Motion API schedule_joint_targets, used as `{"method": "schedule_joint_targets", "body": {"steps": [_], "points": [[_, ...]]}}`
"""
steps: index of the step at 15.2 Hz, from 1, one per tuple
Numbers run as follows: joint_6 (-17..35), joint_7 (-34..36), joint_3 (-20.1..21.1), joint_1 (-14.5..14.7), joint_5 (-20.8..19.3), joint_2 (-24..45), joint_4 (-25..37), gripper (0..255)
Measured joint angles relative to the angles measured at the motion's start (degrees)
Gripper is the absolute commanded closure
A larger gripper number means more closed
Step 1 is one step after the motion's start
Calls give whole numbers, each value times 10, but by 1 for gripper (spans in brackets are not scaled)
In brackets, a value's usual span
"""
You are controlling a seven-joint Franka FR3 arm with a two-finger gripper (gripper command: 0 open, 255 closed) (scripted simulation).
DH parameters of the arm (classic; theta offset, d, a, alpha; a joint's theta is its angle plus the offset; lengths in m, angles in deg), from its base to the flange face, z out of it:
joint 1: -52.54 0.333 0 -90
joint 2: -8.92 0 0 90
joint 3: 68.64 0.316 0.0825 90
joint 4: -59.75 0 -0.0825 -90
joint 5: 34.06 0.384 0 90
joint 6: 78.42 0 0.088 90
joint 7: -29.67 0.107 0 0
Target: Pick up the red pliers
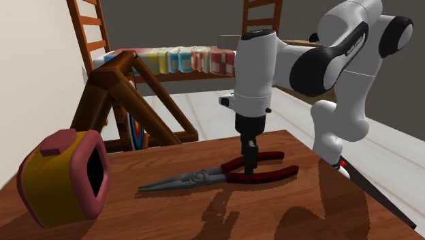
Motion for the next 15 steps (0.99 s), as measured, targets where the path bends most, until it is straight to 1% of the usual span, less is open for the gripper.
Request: {"method": "schedule_joint_targets", "body": {"steps": [2, 8, 9, 15], "points": [[11, 9, 5, 1, -7, 16, 4, 0], [57, 15, 9, 2, -13, 30, -27, 0], [59, 15, 10, 2, -13, 31, -28, 255], [61, 17, 10, 3, -14, 33, -29, 255]]}}
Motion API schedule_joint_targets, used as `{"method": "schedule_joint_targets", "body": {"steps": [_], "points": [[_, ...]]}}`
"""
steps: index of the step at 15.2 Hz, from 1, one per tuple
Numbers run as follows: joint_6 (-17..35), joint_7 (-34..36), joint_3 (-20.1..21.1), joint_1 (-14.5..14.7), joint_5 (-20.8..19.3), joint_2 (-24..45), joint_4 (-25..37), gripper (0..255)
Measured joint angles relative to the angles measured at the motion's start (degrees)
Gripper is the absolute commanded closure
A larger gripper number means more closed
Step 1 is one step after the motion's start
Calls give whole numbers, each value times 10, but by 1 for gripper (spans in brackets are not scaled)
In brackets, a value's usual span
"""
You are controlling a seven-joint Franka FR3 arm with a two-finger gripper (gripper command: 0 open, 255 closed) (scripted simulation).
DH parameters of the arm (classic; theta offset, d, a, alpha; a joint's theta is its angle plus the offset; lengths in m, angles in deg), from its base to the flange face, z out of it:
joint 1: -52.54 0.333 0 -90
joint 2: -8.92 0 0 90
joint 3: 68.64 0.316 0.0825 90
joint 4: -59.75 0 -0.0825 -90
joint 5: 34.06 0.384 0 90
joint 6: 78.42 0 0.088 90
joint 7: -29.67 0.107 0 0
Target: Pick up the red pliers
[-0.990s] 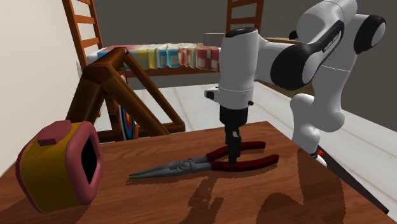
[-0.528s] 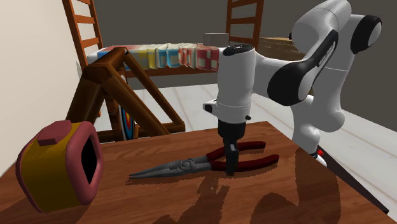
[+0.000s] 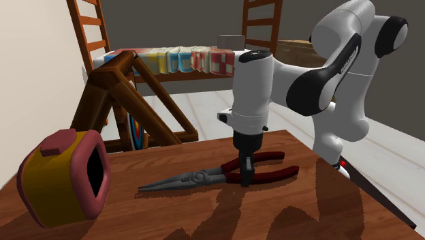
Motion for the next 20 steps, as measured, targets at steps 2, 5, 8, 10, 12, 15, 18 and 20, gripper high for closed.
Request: {"method": "schedule_joint_targets", "body": {"steps": [2, 5, 8, 10, 12, 15, 18, 20], "points": [[1, 0, 0, 0, 0, 0, 0, 255], [-3, -2, -1, 0, 1, -1, 2, 255], [-23, -5, -3, -1, 4, -9, 14, 255], [-37, -6, -4, -2, 4, -11, 25, 255], [-52, -7, -5, -1, 7, -17, 35, 255], [-75, -8, -6, -2, 8, -22, 54, 255], [-98, -9, -7, -2, 9, -27, 73, 255], [-112, -9, -8, -3, 9, -26, 87, 255]]}}
